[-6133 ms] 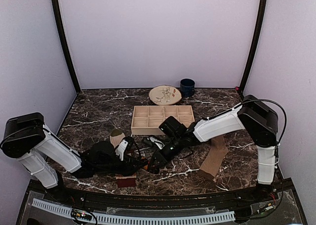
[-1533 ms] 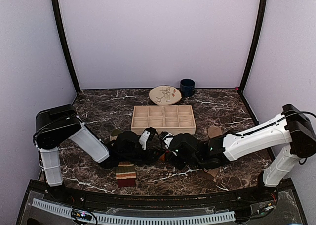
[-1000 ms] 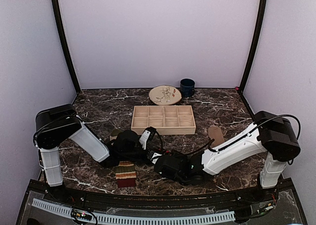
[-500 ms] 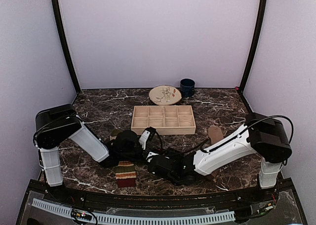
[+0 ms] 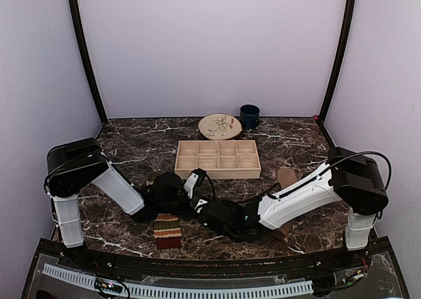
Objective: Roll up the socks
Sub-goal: Roll the sock at the center of the board.
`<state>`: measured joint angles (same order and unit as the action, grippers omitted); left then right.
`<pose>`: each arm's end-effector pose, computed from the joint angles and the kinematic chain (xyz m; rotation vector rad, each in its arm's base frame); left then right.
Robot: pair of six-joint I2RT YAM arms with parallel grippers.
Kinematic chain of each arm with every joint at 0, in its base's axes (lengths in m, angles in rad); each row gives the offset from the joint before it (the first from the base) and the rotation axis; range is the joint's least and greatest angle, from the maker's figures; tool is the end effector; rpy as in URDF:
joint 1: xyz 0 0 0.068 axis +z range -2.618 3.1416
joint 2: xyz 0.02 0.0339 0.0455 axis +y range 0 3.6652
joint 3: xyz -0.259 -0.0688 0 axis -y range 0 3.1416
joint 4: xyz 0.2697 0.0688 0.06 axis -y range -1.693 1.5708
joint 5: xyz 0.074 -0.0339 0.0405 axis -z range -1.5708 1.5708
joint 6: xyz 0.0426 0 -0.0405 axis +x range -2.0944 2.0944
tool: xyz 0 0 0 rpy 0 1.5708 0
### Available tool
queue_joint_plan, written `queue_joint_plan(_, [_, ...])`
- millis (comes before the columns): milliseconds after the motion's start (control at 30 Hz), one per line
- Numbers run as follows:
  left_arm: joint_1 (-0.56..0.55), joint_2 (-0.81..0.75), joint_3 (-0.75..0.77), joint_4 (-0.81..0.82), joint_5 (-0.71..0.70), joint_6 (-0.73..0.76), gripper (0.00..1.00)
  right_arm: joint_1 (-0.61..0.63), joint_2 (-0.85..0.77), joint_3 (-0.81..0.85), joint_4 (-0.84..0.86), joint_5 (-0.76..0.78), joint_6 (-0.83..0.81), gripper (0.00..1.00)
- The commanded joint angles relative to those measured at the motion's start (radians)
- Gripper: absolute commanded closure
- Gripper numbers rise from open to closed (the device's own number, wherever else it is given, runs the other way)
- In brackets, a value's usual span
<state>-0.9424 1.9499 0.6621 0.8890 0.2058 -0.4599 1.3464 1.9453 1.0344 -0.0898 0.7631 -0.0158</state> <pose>0.2019 -0.2926 0.0670 0.6510 2.0346 -1.0808 0.1142 0.3679 0.0900 -1.1985 1.8944 -0.3000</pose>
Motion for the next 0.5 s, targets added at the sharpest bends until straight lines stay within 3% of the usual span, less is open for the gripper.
queue_joint_plan(0, [-0.004, 0.03, -0.058, -0.246, 0.006, 0.031, 1.0, -0.076, 0.057, -0.024, -0.146, -0.112, 0.027, 0.67])
queue_joint_plan(67, [-0.003, 0.029, -0.06, -0.242, 0.006, 0.03, 1.0, -0.089, 0.054, -0.021, -0.15, -0.143, 0.032, 0.81])
queue_joint_plan(233, [-0.001, 0.017, -0.069, -0.23, -0.009, 0.015, 0.99, -0.101, 0.041, -0.016, -0.155, -0.192, 0.046, 1.0])
queue_joint_plan(467, [0.001, -0.038, -0.101, -0.208, -0.073, -0.01, 0.63, -0.111, 0.023, -0.004, -0.166, -0.262, 0.067, 1.0])
